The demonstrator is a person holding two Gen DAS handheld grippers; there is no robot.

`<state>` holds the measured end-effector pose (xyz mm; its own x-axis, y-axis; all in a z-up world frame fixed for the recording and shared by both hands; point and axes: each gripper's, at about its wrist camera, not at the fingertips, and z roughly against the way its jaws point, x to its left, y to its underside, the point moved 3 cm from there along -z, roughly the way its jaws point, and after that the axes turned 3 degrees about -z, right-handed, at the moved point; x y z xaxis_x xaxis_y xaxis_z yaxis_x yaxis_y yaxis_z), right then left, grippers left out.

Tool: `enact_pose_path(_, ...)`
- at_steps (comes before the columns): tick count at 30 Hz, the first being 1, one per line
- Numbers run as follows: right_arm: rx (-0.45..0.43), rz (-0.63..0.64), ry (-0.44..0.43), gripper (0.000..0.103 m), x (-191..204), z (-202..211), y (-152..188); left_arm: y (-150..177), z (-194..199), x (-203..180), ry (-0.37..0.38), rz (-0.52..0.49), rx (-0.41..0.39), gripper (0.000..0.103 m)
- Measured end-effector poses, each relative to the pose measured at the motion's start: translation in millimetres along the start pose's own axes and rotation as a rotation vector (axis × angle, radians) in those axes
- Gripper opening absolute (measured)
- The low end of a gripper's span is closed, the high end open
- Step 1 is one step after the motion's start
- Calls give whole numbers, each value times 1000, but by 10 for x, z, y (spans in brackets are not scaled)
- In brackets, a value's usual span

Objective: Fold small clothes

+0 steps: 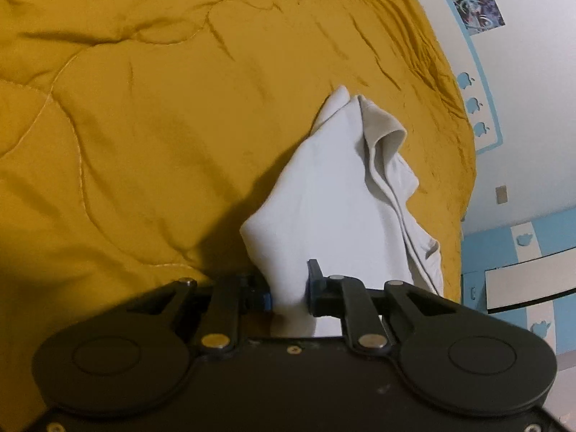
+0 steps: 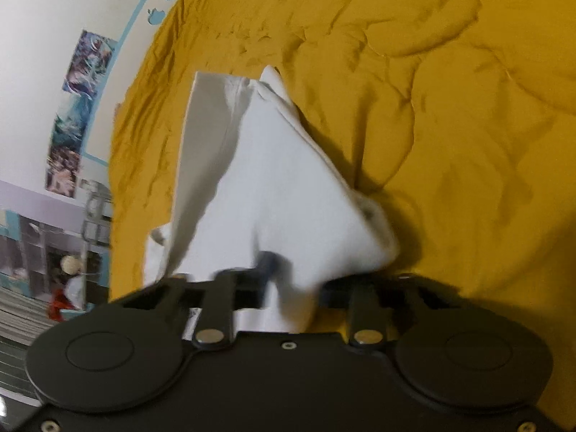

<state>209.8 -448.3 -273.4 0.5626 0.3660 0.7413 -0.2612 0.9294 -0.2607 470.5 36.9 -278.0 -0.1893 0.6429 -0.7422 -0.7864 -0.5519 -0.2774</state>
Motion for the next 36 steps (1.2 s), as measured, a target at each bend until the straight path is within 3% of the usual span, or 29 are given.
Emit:
enact_pose_path(8,-41,132,-38,6,331,394,-61,-6,537,-414,93,-135,-51,11)
enact_pose_path(12,-47,188,-90,6,434,870,32,256,1057,-460,117,-190,-30,11)
enact_pose_path(17,-5,210,-81,6,53,1484,530,983,1687,14,94,-176,28,11)
enact_pose_path(22,54,175,17,7,-662,1698,980,1588,1893,552,-24,-192,91,16)
enact_pose_path(25,35,114,14,16,-950,1824,995,1653,2120,692,-29,-166,86,26)
enact_pose_path(26,28,92,-1,26,-998,1907,986,1648,2243,684,-51,-196,74,27)
enact_pose_path(27,25,100,-2,29,-1008,1982,951,1626,2373,647,-92,-252,51,27)
enact_pose_path(29,-8,200,44,37,-949,2124,875,1586,2579,590,-145,-358,7,34)
enact_pose_path(31,-33,315,72,37,-825,2202,780,1525,2640,515,-148,-414,-19,51)
enact_pose_path(33,-40,381,48,42,-680,2215,687,1482,2602,482,-126,-457,-27,55)
enact_pose_path(34,-44,407,31,51,-642,2201,638,1468,2556,463,-122,-474,-29,57)
enact_pose_path(36,-55,458,14,54,-517,2108,568,1433,2393,359,-131,-520,-32,60)
